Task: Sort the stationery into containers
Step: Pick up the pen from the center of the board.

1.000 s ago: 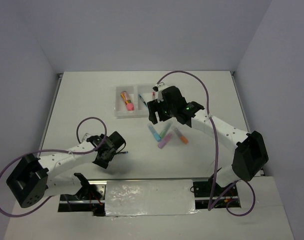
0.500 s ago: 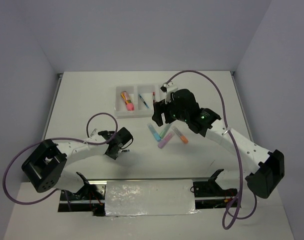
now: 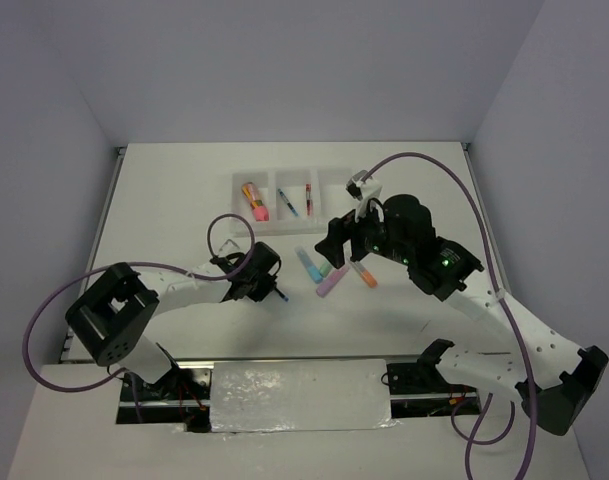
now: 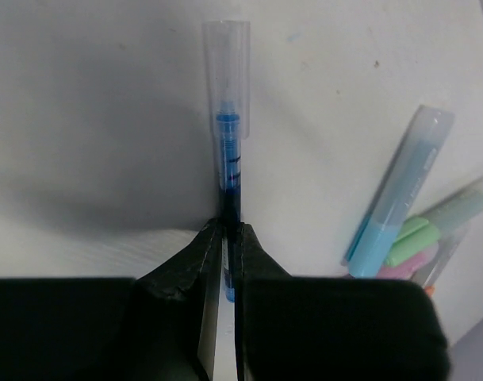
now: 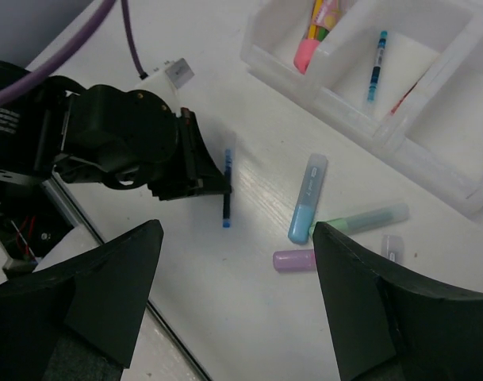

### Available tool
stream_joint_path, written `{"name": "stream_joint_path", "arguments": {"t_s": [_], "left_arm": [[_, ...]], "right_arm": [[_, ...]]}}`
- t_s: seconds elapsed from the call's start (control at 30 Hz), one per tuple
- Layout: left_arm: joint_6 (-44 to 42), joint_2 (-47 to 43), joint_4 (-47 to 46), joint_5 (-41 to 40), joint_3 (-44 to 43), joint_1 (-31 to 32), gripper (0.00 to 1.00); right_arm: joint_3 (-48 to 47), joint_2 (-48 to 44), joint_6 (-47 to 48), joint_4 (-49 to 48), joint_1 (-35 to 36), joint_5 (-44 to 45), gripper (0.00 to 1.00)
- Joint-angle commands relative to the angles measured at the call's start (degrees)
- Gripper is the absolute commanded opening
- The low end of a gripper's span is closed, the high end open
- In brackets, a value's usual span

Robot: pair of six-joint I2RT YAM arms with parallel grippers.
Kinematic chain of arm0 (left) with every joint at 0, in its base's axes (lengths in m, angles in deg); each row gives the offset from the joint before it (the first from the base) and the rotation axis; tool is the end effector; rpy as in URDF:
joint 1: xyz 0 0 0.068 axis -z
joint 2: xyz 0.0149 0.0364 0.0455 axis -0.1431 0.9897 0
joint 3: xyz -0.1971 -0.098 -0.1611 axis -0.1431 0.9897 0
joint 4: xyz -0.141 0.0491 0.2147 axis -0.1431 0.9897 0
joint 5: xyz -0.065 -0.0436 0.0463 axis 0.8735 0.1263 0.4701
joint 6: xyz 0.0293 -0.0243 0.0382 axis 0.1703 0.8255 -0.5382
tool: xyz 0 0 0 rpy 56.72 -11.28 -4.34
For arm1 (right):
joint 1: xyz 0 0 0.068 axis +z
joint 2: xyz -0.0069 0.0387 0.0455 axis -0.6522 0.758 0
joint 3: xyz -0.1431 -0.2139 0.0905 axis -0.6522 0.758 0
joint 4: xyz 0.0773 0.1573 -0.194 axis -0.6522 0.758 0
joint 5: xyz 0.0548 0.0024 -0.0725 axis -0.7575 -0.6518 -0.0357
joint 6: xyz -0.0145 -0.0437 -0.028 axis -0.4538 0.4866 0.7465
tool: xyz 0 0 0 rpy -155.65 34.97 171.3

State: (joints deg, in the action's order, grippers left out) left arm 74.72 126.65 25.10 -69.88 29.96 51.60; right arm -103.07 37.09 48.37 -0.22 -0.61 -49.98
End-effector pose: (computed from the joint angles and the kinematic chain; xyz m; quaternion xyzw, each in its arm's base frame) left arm 0.2039 -0.1779 0.1362 -0.4517 0.8506 -0.1584 0.2178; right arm 0.1658 0.1462 0.3631 -0.2671 0.7823 0.2829 0.4863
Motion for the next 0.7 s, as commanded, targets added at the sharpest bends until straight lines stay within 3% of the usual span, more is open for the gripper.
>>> {"name": "stream_joint_path", "arguments": {"t_s": [0.0, 0.17, 0.23, 0.33, 0.67], "left_arm": [[-7.74, 8.26, 8.93, 5.94, 7.47, 0.31, 0.00], [-9.33, 7.92, 16.11, -0.27, 4.57, 2.32, 0.00], [-8.19, 3.27, 21.04, -3.80, 2.99, 5.48, 0.00], [-13.89, -1.31, 22.01, -8.55, -0.34, 7.60, 0.00], [-18.82, -2.90, 34.85, -20.34, -12.30, 11.73, 0.00]], "right_arm": [[0.38, -2.65, 0.30, -0.24, 0.25, -1.53, 0.84], [1.08, -4.58, -0.05, 0.64, 0.25, -0.83, 0.85], [1.61, -5.55, -0.32, 0.64, 0.16, -0.04, 0.85], [1.52, -6.17, -1.02, 1.17, -0.02, 1.55, 0.86], [0.47, -5.20, -1.55, 2.58, -1.51, 2.43, 0.86]]}}
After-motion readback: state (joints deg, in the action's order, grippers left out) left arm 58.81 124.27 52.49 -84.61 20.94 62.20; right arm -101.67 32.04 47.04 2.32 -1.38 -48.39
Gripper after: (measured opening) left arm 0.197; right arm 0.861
